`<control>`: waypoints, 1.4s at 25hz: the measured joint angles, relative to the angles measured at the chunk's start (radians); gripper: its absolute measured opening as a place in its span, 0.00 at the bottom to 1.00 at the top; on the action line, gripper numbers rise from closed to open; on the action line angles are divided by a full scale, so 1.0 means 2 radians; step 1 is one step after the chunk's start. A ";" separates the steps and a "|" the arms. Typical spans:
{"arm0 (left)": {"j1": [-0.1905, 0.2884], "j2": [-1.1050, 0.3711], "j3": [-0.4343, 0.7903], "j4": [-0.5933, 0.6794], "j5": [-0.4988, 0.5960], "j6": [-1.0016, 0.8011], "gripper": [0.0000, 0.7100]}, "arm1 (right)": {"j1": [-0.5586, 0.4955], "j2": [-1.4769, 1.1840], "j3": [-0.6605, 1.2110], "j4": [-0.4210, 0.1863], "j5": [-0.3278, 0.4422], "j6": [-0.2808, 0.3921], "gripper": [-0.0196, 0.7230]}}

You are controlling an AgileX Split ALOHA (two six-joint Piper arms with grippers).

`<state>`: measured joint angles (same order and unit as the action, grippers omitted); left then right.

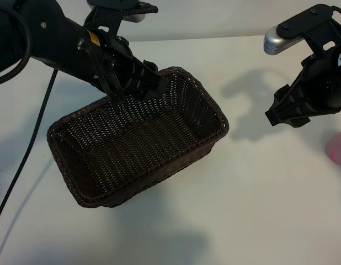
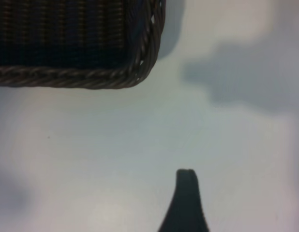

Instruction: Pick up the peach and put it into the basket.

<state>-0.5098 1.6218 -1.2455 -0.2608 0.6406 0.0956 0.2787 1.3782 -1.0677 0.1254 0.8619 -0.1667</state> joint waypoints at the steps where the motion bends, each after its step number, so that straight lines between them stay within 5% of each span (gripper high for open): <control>1: 0.000 0.000 0.000 0.000 0.000 0.000 0.83 | 0.000 0.000 0.000 0.000 0.000 0.000 0.78; 35: 0.000 -0.001 0.000 0.000 -0.004 -0.008 0.83 | 0.000 0.000 0.000 0.000 0.000 0.000 0.78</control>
<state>-0.5098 1.6206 -1.2455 -0.2608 0.6333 0.0787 0.2787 1.3782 -1.0677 0.1254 0.8626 -0.1658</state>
